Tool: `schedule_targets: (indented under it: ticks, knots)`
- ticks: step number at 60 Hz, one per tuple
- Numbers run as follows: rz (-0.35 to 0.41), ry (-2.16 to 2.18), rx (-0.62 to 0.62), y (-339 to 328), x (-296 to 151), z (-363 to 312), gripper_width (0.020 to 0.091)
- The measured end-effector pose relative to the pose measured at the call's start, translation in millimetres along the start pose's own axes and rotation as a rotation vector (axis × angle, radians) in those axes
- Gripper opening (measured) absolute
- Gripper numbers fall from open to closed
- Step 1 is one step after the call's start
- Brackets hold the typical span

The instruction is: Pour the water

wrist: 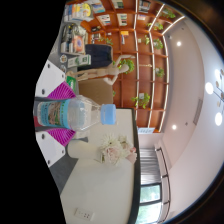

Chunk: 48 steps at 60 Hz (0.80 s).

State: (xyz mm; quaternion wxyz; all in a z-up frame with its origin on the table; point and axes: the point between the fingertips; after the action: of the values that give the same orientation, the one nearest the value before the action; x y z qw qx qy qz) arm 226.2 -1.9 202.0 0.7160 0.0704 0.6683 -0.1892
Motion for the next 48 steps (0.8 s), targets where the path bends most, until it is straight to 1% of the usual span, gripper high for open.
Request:
schedule_targets:
  ticks: [4, 6, 7, 8, 17, 24, 28, 30, 35, 38, 40, 47, 48]
  knots:
    - [-0.030, -0.007, 0.034, -1.4, 15.0, 17.0, 0.0335]
    - [-0.040, -0.011, 0.042, 3.2, 26.5, 25.0, 0.0334]
    - [-0.040, -0.010, 0.044, 22.8, 38.6, 34.3, 0.0335]
    - [-0.055, -0.003, 0.046, 18.2, 44.0, 33.8, 0.0334]
    - [-0.098, 0.009, 0.024, 37.6, 93.1, 46.0, 0.0336]
    - [-0.094, 0.033, -0.023, 45.8, 114.3, 38.7, 0.0336]
    - [-0.122, 0.024, -0.029, 49.4, 130.1, 38.9, 0.0340]
    - [-0.096, 0.017, -0.033, 48.4, 125.8, 37.9, 0.0338]
    - [-0.100, 0.019, -0.036, 48.1, 127.5, 37.2, 0.0338]
    - [-0.097, 0.013, -0.038, 48.4, 128.0, 36.8, 0.0351]
    - [-0.098, 0.017, -0.037, 47.0, 127.8, 37.4, 0.0374]
    - [-0.104, 0.036, -0.045, 44.2, 128.7, 38.8, 0.0463]
    - [-0.101, 0.037, -0.050, 45.6, 128.8, 38.5, 0.0487]
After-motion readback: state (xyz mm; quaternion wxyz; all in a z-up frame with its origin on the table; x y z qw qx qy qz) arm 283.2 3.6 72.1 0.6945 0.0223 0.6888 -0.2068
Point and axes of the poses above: the point between the fingertips, and its own axes, seen from behind it with the camera up: z to the right, x down, y forward, the way the camera looks, and after that the axes turned 3 degrees about -y, right-handed
